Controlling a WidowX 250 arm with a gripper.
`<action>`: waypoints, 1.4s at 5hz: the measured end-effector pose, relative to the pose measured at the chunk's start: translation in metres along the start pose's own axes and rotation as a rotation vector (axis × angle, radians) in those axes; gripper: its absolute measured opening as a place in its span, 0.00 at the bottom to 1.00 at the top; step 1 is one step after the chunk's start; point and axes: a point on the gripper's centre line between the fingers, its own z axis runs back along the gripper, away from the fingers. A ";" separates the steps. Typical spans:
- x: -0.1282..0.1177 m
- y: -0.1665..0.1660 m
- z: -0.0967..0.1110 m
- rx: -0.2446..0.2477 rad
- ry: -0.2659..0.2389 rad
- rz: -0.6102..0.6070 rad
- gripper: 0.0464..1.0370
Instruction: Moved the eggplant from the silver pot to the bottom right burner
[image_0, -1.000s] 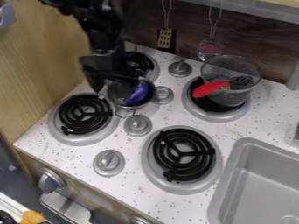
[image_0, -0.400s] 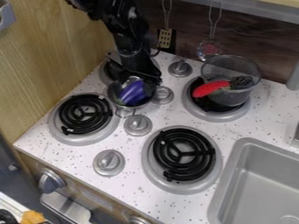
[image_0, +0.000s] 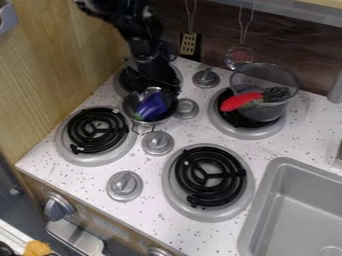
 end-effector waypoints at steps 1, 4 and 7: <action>-0.005 0.001 -0.008 -0.012 0.018 0.008 0.96; -0.010 -0.002 -0.031 -0.027 0.014 -0.015 0.96; -0.014 0.004 -0.042 0.011 0.049 0.017 0.67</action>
